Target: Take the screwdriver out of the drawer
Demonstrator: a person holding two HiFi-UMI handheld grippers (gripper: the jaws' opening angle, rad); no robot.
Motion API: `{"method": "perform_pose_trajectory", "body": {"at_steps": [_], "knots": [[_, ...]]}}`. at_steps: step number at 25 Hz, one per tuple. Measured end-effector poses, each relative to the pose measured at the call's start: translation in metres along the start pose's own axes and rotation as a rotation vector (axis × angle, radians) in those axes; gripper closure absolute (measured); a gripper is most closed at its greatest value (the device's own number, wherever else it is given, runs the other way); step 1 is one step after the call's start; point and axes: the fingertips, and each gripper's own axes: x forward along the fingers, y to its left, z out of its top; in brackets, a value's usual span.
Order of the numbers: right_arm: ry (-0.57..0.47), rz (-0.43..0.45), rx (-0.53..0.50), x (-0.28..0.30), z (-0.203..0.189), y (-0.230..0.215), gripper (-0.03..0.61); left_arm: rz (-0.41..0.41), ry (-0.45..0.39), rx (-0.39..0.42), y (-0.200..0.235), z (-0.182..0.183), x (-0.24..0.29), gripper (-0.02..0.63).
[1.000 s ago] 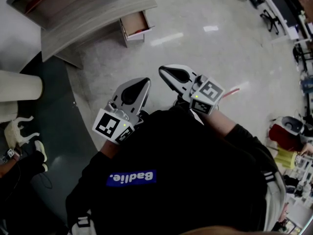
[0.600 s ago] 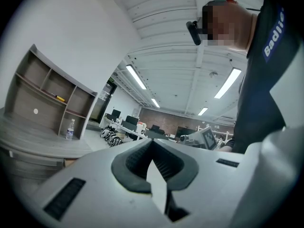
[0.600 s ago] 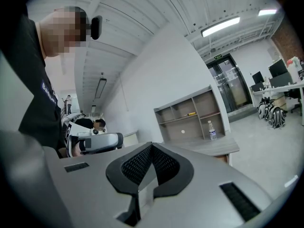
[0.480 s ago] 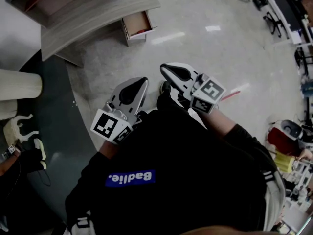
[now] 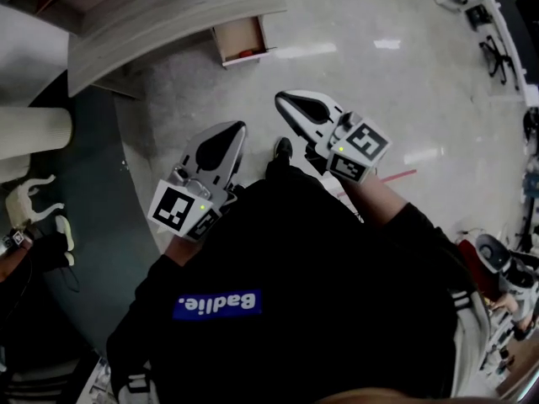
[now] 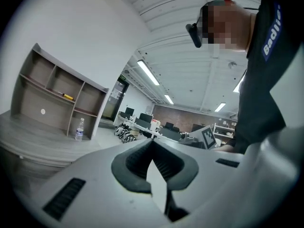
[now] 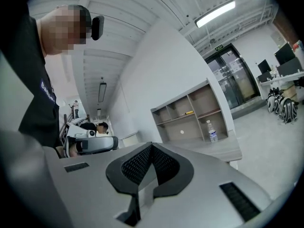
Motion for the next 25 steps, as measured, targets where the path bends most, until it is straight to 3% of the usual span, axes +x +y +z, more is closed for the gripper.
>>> {"method": "perform_pose_trajectory", "body": {"at_steps": [7, 11, 19, 25], "knots": [[0.015, 0.038, 0.038, 0.017, 0.006, -0.054, 0.551, 0.088, 0.032, -0.051, 0.045, -0.004, 0.045, 0.612], [0.022, 0.039, 0.043, 0.022, 0.011, -0.074, 0.551, 0.097, 0.032, -0.040, 0.057, -0.002, 0.061, 0.612], [0.017, 0.027, 0.065, 0.033, 0.019, -0.116, 0.551, 0.073, 0.074, -0.042, 0.081, -0.005, 0.107, 0.612], [0.015, -0.059, 0.018, 0.056, 0.031, -0.102, 0.551, -0.010, 0.125, -0.039, 0.112, -0.002, 0.092, 0.612]]}}
